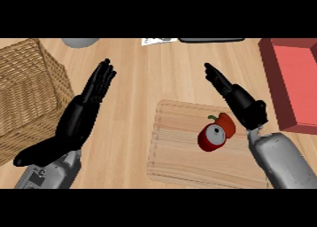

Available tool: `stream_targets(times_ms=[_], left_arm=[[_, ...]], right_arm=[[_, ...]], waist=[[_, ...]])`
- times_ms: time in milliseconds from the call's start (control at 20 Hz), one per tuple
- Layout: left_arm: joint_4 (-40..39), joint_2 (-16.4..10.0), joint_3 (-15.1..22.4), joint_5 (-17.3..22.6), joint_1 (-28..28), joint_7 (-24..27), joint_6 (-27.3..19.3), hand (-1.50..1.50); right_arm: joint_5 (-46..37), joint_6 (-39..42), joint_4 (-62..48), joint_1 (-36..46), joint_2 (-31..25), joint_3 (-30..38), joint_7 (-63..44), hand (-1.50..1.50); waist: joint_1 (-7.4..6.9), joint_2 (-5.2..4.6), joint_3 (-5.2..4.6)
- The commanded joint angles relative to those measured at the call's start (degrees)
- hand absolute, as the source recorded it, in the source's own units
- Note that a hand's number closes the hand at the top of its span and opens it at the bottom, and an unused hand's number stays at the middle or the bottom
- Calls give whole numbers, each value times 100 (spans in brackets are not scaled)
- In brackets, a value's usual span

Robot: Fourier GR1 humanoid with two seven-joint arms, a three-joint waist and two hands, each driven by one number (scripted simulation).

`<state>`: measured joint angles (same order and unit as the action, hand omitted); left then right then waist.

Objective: Pick the can from the cutting board and place it in the cardboard box

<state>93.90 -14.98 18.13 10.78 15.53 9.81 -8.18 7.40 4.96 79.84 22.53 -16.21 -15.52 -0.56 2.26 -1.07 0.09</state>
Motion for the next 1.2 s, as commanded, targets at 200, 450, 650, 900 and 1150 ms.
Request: stream_targets(times_ms=[200,450,650,900,1150], left_arm=[[-904,-1014,-495,-620,-718,-615,-328,0],[-1188,-1056,-391,-699,-1125,-797,-365,0],[-1278,-1074,-381,-819,-1240,-748,-448,0],[-1418,-1103,-398,-856,-1039,-818,-334,0],[-1844,-1062,-570,-892,-774,-657,-235,0]], right_arm=[[691,344,371,-891,-707,1599,2840,-150],[905,-407,-506,-1644,-399,2860,4187,-150],[451,489,-575,-2323,-663,2819,6348,-150],[-864,15,-635,-3157,-1356,2782,7384,-150],[-1388,-119,82,-3994,-1479,2595,7068,-150]], waist=[[141,73,96],[114,-13,85],[26,57,59],[-40,103,3],[-67,111,-16]])
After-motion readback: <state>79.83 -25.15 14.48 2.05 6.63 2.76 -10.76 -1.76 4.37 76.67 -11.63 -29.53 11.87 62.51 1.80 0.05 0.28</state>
